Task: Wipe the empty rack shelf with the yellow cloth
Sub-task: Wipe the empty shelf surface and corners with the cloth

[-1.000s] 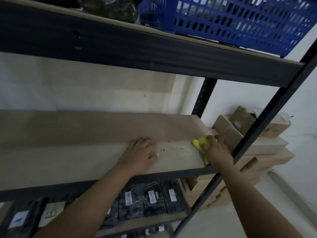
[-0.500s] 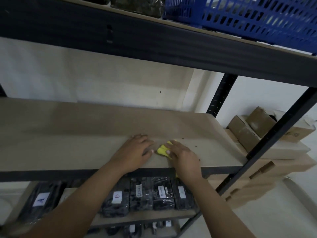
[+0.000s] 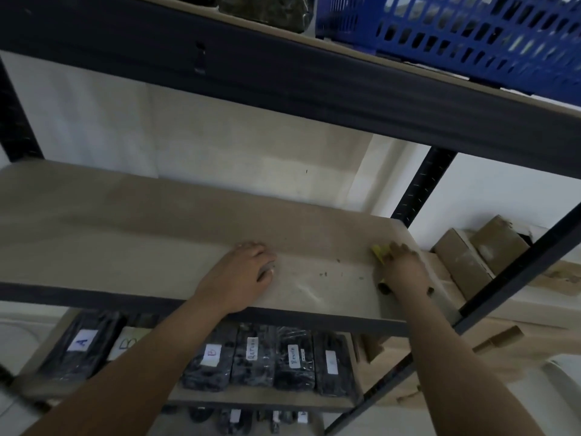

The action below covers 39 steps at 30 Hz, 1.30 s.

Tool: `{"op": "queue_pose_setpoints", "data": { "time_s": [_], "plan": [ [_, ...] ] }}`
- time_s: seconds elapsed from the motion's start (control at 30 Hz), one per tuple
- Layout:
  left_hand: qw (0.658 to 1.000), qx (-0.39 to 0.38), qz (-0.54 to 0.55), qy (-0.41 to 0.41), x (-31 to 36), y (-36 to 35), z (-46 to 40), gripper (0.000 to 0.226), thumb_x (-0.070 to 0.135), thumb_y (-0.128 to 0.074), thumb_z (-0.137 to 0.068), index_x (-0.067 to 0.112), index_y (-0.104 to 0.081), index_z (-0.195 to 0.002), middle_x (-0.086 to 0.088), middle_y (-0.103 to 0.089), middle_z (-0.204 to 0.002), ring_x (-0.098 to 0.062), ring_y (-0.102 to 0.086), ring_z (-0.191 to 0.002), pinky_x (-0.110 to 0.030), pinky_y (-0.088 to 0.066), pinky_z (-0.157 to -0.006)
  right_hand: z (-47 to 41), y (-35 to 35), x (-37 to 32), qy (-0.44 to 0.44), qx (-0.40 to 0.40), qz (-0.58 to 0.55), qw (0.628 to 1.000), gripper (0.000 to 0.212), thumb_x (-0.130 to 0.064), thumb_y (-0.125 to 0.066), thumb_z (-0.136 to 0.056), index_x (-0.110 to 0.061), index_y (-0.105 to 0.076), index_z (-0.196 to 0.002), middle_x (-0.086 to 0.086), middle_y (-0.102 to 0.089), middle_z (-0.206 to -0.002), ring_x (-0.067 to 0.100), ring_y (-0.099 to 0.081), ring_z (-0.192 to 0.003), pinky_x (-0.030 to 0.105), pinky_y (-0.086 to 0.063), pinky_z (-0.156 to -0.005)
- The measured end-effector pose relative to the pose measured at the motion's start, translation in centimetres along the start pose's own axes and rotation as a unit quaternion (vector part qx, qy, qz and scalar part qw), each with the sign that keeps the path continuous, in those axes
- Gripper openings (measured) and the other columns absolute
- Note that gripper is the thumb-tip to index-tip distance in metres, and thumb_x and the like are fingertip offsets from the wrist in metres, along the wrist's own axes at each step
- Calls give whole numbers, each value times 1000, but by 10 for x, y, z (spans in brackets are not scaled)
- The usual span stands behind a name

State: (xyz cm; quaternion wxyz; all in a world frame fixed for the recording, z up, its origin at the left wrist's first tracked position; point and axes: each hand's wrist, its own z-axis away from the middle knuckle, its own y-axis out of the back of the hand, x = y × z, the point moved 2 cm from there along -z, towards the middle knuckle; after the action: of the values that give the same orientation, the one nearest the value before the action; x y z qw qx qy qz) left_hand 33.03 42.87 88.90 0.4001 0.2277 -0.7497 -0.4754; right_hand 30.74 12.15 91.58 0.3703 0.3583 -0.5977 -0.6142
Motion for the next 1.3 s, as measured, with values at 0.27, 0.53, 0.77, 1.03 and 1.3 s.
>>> {"op": "queue_pose_setpoints", "data": {
  "time_s": [0.27, 0.53, 0.77, 1.03, 1.3],
  "plan": [
    [998, 19, -24, 57, -8, -2, -3, 60, 46, -26, -85, 15, -55, -126, -3, -53, -130, -21, -46, -120, -35, -36, -104, 34, -18, -90, 262, -7, -222, 939, 40, -27, -44, -97, -24, -44, -136, 0, -34, -151, 18, -30, -139, 27, -26, -109],
    [997, 20, -34, 67, -3, 0, -4, 59, 43, -27, -85, 17, -51, -132, -2, -46, -142, -20, -36, -132, -27, -23, -109, -43, -7, 26, 39, 36, -79, 995, 55, -11, -54, -88, -19, -35, -139, 13, -41, -141, 32, -43, -126, 43, -40, -101],
    [996, 15, -62, 64, -11, -6, -9, 76, 53, -12, -76, 17, -52, -130, -4, -48, -138, -21, -39, -128, -30, -26, -109, -90, -9, -43, 108, 61, -134, 983, 34, -18, -45, -90, -7, -45, -122, 17, -51, -126, 36, -47, -115, 43, -41, -96],
    [995, -16, -79, 58, -14, -12, -8, 80, 60, -5, -76, 24, -38, -139, 2, -34, -148, -17, -24, -138, -27, -15, -113, -17, -16, -84, 346, -14, -215, 913, 31, -23, -49, -94, -20, -56, -125, -1, -46, -142, 15, -36, -134, 9, -18, -99],
    [994, -18, -96, 45, -14, -13, -10, 80, 59, -2, -78, 23, -34, -142, 1, -31, -151, -19, -19, -141, -33, -13, -117, -94, -10, 5, 124, 80, -198, 969, 28, -27, -48, -91, -19, -59, -115, 9, -64, -112, 30, -59, -104, 39, -46, -95]
  ]
}}
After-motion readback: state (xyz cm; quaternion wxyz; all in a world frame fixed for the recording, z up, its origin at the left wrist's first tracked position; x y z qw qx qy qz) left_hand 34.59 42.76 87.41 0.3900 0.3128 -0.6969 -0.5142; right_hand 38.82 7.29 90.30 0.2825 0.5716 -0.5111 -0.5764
